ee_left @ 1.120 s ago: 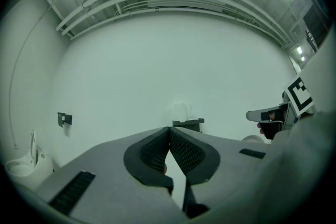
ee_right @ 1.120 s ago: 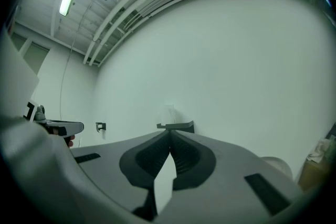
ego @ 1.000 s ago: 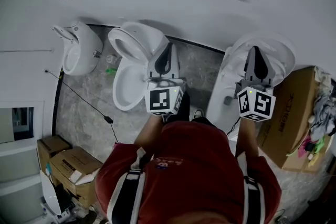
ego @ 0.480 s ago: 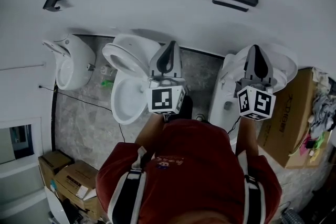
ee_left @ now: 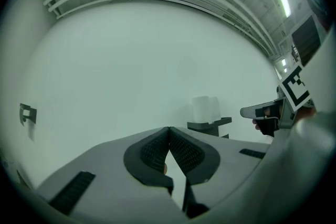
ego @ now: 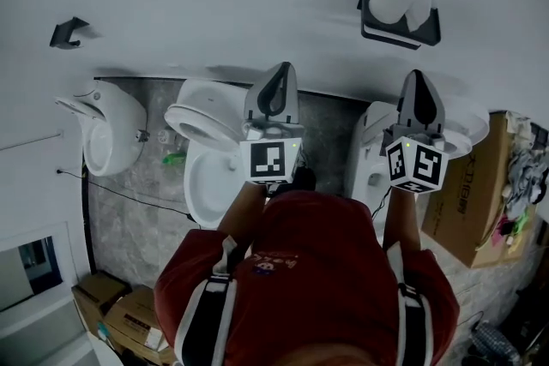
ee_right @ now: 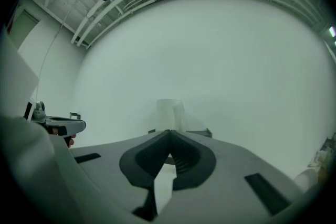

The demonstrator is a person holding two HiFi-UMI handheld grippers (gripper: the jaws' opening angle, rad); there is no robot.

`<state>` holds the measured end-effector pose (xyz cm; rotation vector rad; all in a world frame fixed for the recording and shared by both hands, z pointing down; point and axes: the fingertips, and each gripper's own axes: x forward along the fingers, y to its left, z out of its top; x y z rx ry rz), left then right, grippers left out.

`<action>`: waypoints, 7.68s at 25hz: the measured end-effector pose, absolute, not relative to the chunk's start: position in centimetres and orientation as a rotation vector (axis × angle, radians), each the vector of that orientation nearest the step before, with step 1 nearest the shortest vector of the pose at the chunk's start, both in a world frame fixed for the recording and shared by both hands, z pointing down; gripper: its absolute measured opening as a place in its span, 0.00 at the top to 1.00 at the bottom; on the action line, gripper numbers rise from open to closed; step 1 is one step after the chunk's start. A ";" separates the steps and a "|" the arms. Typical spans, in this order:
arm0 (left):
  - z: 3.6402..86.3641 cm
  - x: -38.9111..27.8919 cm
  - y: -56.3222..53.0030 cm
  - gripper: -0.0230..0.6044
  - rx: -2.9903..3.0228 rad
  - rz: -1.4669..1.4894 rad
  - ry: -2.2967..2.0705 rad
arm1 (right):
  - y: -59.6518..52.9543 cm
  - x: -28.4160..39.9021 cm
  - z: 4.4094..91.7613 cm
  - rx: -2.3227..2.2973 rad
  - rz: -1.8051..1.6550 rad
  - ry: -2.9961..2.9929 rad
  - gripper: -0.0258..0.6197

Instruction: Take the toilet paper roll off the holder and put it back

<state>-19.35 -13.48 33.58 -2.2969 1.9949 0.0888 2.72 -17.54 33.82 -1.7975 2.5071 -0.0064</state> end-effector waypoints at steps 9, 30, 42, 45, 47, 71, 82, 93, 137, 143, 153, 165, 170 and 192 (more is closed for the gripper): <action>34.5 -20.8 -18.9 0.94 -2.405 0.101 1.892 | -20.6 0.9 33.9 -1.905 0.033 2.450 0.95; 34.8 -17.0 -23.9 0.94 -2.430 0.025 1.883 | -23.5 4.1 32.5 -1.859 -0.008 2.403 0.95; 34.3 -16.6 -24.4 0.94 -2.409 0.045 1.896 | -26.1 3.4 29.0 -1.779 0.162 2.479 0.69; 34.4 -16.6 -24.3 0.94 -2.409 0.042 1.907 | -27.1 2.3 29.2 -1.738 0.137 2.576 0.52; 34.6 -16.6 -24.3 0.94 -2.410 0.039 1.906 | -27.7 1.5 29.4 -1.711 0.109 2.629 0.42; 35.7 -17.4 -24.6 0.94 -2.409 0.040 1.960 | -31.8 -2.8 30.4 -1.776 0.010 2.818 0.38; 36.7 -17.8 -24.6 0.94 -2.422 0.024 1.975 | -31.8 -2.8 30.4 -1.792 0.058 2.813 0.46; 36.0 -17.5 -24.5 0.94 -2.416 0.036 1.964 | -31.2 -2.4 29.1 -1.760 0.132 2.775 0.46; 35.3 -14.0 -23.0 0.94 -2.430 -0.003 1.877 | -20.5 9.4 33.8 -1.931 0.175 2.555 0.46; 36.3 -12.7 -21.9 0.94 -2.480 0.003 1.824 | -20.2 9.9 37.6 -1.998 0.006 2.581 0.46; 38.8 -11.6 -21.3 0.94 -2.527 -0.013 1.797 | -21.0 9.9 39.4 -2.007 -0.002 2.568 0.46; 39.6 -11.4 -21.8 0.94 -2.534 -0.046 1.807 | -21.4 10.8 39.6 -2.040 -0.035 2.517 0.46; 39.4 -10.4 -22.1 0.94 -2.552 -0.012 1.785 | -21.6 11.4 39.6 -2.064 -0.018 2.536 0.46; 39.0 -9.5 -22.7 0.94 -2.551 0.011 1.779 | -26.8 13.7 26.6 -1.947 0.339 2.346 0.46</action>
